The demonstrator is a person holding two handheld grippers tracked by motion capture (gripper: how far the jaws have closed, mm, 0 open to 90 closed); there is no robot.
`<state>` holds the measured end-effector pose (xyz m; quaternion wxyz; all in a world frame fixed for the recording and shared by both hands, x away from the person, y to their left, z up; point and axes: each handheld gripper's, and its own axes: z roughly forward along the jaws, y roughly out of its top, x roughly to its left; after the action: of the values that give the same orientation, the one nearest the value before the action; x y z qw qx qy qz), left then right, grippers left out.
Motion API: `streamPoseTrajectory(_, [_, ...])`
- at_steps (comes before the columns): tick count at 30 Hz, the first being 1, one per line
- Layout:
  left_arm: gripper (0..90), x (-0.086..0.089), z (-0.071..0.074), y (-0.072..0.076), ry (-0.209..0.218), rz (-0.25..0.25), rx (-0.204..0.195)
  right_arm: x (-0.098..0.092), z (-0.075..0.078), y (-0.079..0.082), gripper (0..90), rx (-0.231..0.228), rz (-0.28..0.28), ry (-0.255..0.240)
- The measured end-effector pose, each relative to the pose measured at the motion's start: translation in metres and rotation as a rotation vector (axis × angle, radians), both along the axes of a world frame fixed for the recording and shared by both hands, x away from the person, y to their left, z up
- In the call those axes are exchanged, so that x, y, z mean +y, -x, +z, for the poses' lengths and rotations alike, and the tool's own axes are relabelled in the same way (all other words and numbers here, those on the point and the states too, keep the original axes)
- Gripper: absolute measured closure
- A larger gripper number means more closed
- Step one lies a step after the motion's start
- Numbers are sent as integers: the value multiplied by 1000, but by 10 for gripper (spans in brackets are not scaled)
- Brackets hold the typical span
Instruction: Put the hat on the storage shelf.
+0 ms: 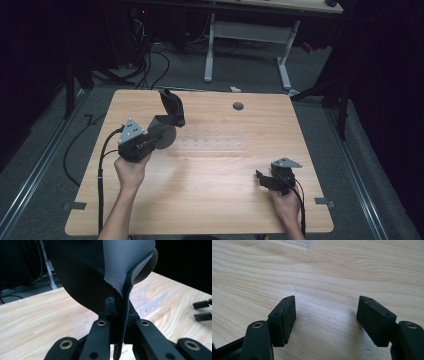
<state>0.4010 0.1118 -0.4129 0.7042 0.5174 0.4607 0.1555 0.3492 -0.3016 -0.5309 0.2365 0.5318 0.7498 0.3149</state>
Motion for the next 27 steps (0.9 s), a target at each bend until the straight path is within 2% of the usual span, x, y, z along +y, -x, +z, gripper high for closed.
streamPoseTrajectory(11, [865, -5, -4, -21, -6, 38, 17, 0, 0, 0, 318, 1, 1, 0])
streamPoseTrajectory(15, [865, -7, -7, -26, -21, 51, 20, 0, 0, 0, 318, 1, 1, 0])
streamPoseTrajectory(27, [865, -13, -18, -36, -52, 76, 32, 0, 0, 0, 318, 1, 1, 0])
